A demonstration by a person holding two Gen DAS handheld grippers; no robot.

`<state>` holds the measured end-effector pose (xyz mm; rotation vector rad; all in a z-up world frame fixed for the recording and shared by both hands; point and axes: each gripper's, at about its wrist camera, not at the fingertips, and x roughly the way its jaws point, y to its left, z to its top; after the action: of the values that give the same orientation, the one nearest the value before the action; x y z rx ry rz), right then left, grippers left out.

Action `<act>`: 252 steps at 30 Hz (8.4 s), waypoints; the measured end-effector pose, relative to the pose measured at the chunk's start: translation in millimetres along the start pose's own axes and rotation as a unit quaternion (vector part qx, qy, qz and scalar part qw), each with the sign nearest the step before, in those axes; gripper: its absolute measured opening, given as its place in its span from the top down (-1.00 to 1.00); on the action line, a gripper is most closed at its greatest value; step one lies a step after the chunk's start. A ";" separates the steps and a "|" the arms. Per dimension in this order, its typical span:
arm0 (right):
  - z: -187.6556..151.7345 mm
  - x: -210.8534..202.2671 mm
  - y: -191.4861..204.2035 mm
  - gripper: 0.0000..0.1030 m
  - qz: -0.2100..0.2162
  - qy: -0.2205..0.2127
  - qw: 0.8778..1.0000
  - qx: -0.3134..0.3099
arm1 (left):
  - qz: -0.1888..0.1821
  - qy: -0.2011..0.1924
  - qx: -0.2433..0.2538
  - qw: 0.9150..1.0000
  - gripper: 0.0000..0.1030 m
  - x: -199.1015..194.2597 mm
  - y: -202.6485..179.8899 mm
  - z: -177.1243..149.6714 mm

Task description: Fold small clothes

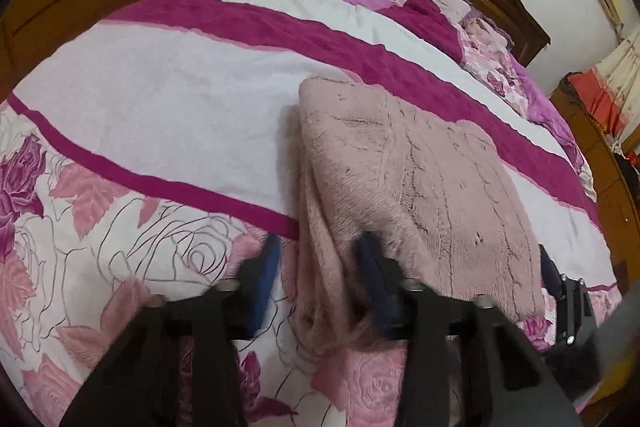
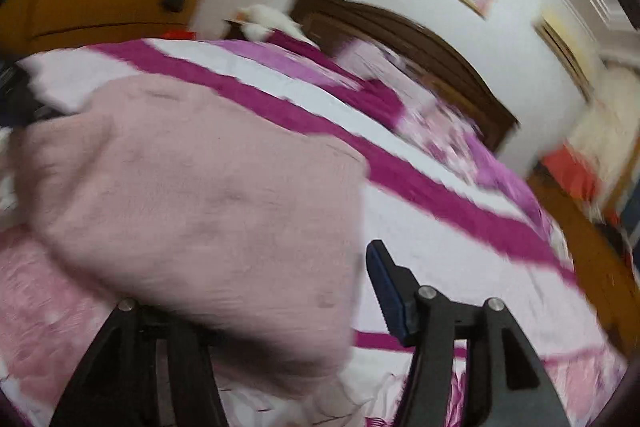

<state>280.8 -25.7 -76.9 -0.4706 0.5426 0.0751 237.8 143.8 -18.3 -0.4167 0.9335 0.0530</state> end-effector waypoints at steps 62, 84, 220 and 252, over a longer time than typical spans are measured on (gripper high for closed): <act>-29.7 -21.9 -15.8 0.47 0.043 0.015 0.998 0.043 | -0.206 0.031 -0.157 0.965 0.80 -47.0 36.7 -42.0; -32.4 -21.6 -21.8 0.46 0.054 0.012 0.997 0.054 | -0.142 0.036 -0.158 0.976 1.00 -2.4 12.8 -26.4; -59.5 104.4 -98.5 0.36 0.515 0.144 0.750 0.389 | -0.275 0.098 -0.020 0.956 0.78 44.8 -3.9 -10.2; 8.8 82.9 -316.0 0.42 0.441 0.018 0.783 0.438 | -0.318 0.033 0.084 0.944 0.79 39.5 -225.4 97.0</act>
<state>416.3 -307.9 17.1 0.7377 0.7318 0.6844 386.1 -32.8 74.5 -0.5458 0.8244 -0.6307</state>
